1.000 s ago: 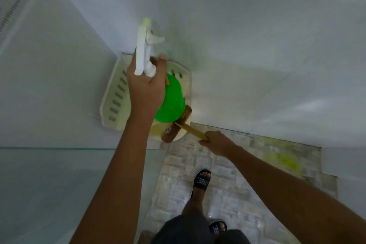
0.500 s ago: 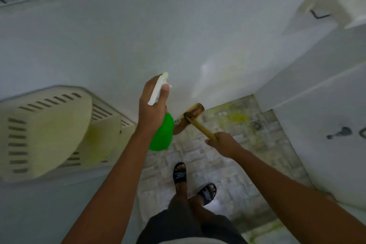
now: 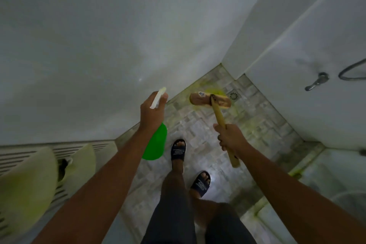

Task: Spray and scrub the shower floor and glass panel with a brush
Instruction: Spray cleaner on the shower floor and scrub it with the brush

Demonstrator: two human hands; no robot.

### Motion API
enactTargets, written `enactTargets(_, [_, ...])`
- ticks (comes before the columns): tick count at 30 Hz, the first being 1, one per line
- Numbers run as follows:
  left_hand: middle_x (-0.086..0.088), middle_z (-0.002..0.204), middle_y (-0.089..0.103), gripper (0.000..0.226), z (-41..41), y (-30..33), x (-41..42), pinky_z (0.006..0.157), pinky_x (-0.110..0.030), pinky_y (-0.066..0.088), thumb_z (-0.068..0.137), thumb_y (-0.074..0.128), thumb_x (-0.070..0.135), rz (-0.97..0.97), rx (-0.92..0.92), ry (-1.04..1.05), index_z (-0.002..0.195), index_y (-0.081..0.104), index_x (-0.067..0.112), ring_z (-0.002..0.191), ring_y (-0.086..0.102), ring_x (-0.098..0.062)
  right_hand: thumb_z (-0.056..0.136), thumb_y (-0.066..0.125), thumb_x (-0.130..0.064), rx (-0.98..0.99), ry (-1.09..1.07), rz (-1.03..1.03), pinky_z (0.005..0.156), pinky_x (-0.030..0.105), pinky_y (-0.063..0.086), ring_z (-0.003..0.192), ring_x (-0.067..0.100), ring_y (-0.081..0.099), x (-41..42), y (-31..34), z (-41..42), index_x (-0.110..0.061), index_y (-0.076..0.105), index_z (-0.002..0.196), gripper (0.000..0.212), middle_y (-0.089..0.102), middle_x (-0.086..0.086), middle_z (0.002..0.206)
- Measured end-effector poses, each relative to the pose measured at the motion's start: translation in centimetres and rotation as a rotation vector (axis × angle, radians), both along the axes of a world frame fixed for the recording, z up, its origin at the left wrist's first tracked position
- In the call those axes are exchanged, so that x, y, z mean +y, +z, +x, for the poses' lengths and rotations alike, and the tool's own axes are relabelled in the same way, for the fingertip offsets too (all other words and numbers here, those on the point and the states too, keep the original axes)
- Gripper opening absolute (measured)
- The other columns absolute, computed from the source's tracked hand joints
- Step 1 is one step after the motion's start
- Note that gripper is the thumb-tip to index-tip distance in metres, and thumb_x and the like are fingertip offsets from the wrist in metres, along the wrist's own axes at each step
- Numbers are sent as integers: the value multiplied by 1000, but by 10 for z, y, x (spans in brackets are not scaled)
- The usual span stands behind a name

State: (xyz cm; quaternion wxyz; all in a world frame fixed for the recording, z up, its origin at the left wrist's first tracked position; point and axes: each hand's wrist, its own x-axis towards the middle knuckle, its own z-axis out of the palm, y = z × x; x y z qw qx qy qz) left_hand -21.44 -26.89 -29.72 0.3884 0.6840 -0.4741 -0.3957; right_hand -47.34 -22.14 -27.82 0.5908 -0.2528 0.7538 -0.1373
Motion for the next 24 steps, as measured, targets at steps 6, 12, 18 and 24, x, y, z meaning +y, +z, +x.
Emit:
enactTargets(6, [-14,94,76,28,-10,-151,-53,71,-26,51,95,74,27,14,-105,-203,116,75,8,80,64,-14,96,61,-34,-14,-120,-1,38,23,35,37,12,38,-40,-126,-12,-12,47,79,31,40,-1,52])
enactTargets(12, [-14,105,77,46,-23,-302,-97,77,-21,49,80,85,25,116,-150,-367,122,75,7,90,67,-20,95,62,-31,40,-97,14,40,24,37,41,15,42,-61,-273,-24,-9,53,80,28,45,4,57])
enactTargets(18, [-9,83,67,37,-37,-442,-133,65,-24,41,75,93,26,172,-236,-411,96,71,5,74,54,-18,95,61,-33,132,92,34,43,26,43,44,17,50,-74,-405,-40,-5,59,88,29,54,6,64])
enactTargets(24, [5,66,53,47,-53,-534,-157,66,-30,37,62,75,63,135,-345,-483,71,52,23,72,55,-25,96,59,-36,239,234,-13,45,28,49,51,19,56,-83,-489,-54,-3,62,92,33,59,7,70])
